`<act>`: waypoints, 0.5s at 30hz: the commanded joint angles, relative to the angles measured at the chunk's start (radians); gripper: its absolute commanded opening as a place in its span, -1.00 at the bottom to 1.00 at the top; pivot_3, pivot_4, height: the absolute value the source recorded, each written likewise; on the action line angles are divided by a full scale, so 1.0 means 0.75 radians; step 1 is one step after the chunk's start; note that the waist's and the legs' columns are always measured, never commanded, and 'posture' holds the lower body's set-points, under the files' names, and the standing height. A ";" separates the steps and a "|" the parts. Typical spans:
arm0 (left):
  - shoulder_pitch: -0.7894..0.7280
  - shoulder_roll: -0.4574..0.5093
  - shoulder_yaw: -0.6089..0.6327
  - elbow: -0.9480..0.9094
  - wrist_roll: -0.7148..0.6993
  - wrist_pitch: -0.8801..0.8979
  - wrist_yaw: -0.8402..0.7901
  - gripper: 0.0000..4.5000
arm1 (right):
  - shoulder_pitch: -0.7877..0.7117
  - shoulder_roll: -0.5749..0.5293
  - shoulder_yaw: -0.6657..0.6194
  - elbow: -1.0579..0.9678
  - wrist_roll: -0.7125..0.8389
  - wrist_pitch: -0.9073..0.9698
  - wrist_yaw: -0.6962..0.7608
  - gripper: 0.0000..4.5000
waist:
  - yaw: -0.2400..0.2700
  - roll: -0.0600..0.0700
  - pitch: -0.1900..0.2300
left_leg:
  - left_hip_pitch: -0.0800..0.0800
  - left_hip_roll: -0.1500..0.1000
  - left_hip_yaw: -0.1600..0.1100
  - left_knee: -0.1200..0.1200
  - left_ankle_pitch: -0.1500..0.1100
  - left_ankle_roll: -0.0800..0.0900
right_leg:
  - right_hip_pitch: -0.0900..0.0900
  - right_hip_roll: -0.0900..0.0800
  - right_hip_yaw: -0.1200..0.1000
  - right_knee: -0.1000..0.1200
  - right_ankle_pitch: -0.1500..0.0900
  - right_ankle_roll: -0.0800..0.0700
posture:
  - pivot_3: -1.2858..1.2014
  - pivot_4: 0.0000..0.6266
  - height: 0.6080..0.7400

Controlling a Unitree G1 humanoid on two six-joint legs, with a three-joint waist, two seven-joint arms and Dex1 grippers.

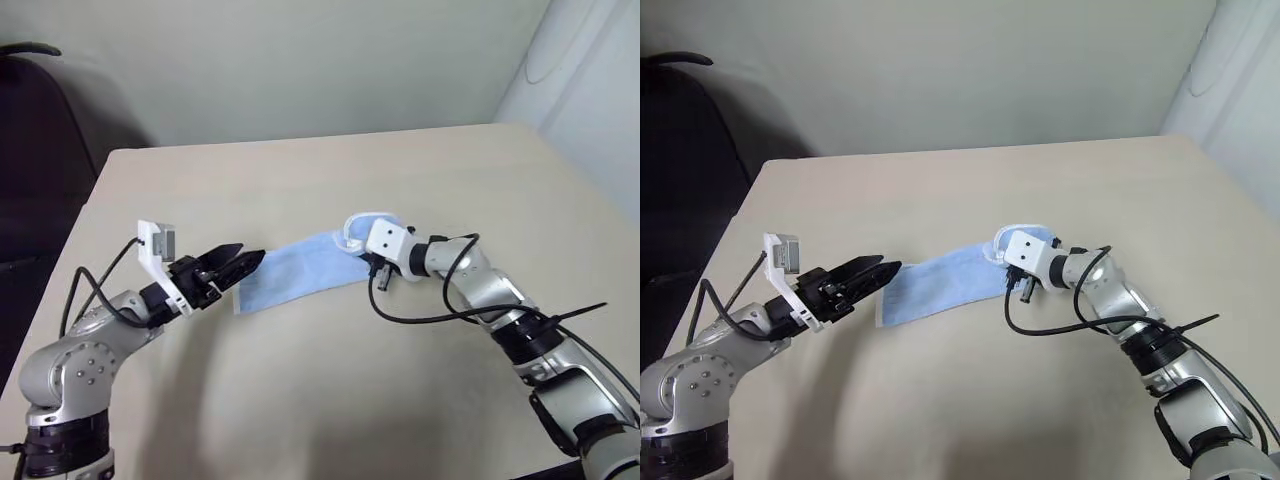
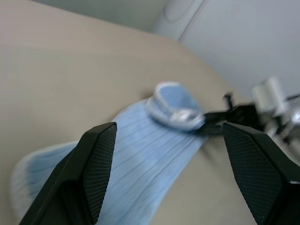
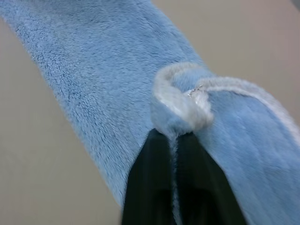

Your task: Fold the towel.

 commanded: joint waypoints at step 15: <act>0.025 -0.022 0.031 -0.076 -0.471 0.097 0.669 0.73 | 0.143 -0.026 -0.552 -0.142 0.407 0.244 0.055 -0.52 | 0.021 -0.017 0.009 | 0.016 -0.003 0.002 -0.001 0.008 -0.014 | 0.016 0.003 0.003 0.000 -0.007 -0.018 | 0.03 -0.52 0.92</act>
